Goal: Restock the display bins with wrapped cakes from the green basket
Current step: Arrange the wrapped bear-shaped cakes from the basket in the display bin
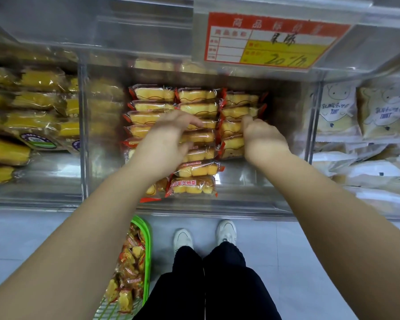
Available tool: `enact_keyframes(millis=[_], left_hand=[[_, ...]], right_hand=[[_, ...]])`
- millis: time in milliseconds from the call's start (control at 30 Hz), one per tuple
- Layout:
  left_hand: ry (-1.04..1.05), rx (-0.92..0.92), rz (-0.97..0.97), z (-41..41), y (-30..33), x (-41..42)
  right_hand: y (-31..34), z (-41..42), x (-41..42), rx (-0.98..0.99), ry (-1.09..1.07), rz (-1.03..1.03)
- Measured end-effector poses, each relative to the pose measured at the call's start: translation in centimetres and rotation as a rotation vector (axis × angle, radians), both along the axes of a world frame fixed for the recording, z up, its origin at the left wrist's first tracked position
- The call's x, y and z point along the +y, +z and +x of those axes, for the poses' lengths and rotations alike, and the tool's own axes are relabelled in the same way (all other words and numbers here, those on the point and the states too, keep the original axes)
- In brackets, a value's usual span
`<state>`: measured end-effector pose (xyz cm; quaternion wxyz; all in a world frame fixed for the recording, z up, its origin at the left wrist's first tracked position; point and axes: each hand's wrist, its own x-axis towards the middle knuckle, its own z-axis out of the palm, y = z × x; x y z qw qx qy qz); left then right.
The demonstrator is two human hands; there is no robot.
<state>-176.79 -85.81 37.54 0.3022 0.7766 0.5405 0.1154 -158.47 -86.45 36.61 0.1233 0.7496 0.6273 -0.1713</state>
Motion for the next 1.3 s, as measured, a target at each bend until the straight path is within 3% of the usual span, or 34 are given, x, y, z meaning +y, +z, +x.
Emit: enact_keyframes(millis=[100, 167, 300, 367, 500, 567, 633, 733, 800, 900, 1000, 1100, 1200, 1300], left_hand=[[0.172, 0.010, -0.002, -2.3, 0.8, 0.1], [0.220, 0.110, -0.069, -3.6, 0.9, 0.0], [0.112, 0.354, -0.111, -4.4, 0.6, -0.7], [0.074, 0.353, -0.072, -4.3, 1.1, -0.9], [0.137, 0.099, 0.005, -4.0, 2.5, -0.6], [0.299, -0.166, -0.013, -3.3, 3.0, -0.3], [0.523, -0.488, -0.105, -2.4, 2.5, -0.1], [0.728, -0.760, -0.372, -0.6, 1.4, -0.5], [0.704, -0.856, -0.494, 0.4, 0.7, -1.4], [0.485, -0.699, -0.467, 1.0, -0.1, -2.4], [0.211, -0.461, -0.424, 1.5, -0.4, -2.7], [-0.011, -0.074, -0.154, 1.6, -0.9, -2.5], [-0.093, 0.115, -0.084, 1.1, -1.5, -1.9], [-0.109, 0.160, -0.057, 0.6, -2.0, -1.6]], right_hand=[[0.6, 0.0, -0.4, 0.101, -0.077, 0.083], [0.7, -0.4, -1.0, 0.227, -0.089, 0.156], [0.7, -1.9, -2.2, 0.496, -0.040, 0.155], [0.8, -2.4, -2.7, 0.604, -0.038, 0.161], [1.2, -2.9, -3.7, 0.990, -0.292, 0.057], [1.1, -2.8, -4.1, 1.190, -0.469, -0.071], [1.0, -2.6, -4.5, 1.408, -0.639, -0.199], [0.8, -2.8, -5.1, 1.714, -0.816, -0.273], [0.6, -3.0, -5.1, 1.815, -0.950, -0.174], [0.5, -2.6, -4.5, 1.864, -1.090, 0.041], [1.8, -1.6, -3.6, 1.648, -0.896, 0.191], [3.6, -0.2, -2.8, 0.997, -0.439, 0.336], [3.9, 0.8, -2.0, 0.393, -0.105, 0.254], [3.3, 0.4, -1.8, 0.091, 0.044, 0.108]])
